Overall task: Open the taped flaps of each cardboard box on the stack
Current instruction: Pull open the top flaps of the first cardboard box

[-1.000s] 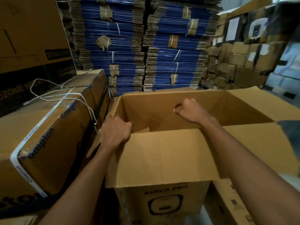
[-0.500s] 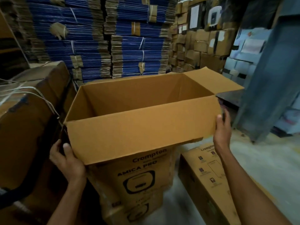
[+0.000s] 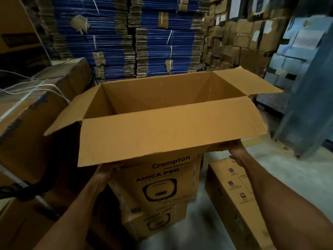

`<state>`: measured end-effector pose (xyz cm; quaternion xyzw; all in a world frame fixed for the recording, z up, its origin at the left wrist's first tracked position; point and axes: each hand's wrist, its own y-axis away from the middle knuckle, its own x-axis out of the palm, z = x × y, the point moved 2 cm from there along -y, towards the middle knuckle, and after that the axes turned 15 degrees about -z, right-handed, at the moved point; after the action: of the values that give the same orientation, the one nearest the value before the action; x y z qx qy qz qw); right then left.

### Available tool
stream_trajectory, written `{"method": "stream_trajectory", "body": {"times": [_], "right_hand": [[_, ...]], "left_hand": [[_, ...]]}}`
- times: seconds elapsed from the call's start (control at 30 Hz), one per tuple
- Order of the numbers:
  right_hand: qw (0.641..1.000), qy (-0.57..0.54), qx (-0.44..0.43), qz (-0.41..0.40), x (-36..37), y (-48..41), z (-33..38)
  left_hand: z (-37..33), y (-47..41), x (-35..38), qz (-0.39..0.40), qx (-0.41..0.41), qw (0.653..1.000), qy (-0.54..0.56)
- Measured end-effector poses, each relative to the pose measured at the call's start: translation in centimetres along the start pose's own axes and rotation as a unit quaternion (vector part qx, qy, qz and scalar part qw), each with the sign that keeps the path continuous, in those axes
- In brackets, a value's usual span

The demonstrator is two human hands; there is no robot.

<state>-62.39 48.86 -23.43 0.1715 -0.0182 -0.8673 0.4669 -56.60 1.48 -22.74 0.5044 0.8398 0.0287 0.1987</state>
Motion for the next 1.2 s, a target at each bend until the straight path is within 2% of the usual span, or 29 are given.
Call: {"method": "stream_trajectory", "body": {"times": [0.07, 0.17, 0.33, 0.47, 0.6, 0.87, 1.0, 1.1, 1.2], "right_hand": [[1.0, -0.002, -0.017, 0.006, 0.1, -0.4, 0.2], [0.996, -0.071, -0.051, -0.004, 0.2, -0.4, 1.7], [0.98, -0.175, -0.086, -0.029, 0.8, -1.0, 6.1], [0.973, -0.152, -0.159, -0.065, 0.8, -1.5, 10.9], [0.966, -0.142, -0.192, -0.105, 0.9, -1.7, 15.0], [0.97, -0.14, -0.146, -0.132, 0.6, -2.1, 14.9], [0.968, -0.181, -0.131, -0.115, 0.2, -2.4, 13.3], [0.974, -0.193, -0.104, -0.048, 0.2, -2.5, 10.8], [0.984, -0.175, -0.035, 0.023, 1.2, -2.7, 7.7]], "left_hand": [[-1.2, 0.3, 0.1, -0.017, 0.002, 0.999, 0.043], [-3.1, 0.3, -0.3, -0.089, 0.037, 0.992, 0.081], [-6.4, -0.2, -2.6, -0.12, 0.108, 0.979, 0.124], [-10.5, 0.0, -4.3, -0.132, 0.176, 0.96, 0.173], [-13.9, 0.4, -5.5, -0.153, 0.213, 0.939, 0.22], [-15.6, 0.5, -3.8, -0.173, 0.259, 0.938, 0.154], [-14.0, 0.0, -2.8, -0.146, 0.238, 0.955, 0.099], [-11.6, -0.7, -2.8, -0.115, 0.174, 0.975, 0.07], [-9.7, -1.0, -2.5, -0.083, 0.125, 0.986, 0.074]]}}
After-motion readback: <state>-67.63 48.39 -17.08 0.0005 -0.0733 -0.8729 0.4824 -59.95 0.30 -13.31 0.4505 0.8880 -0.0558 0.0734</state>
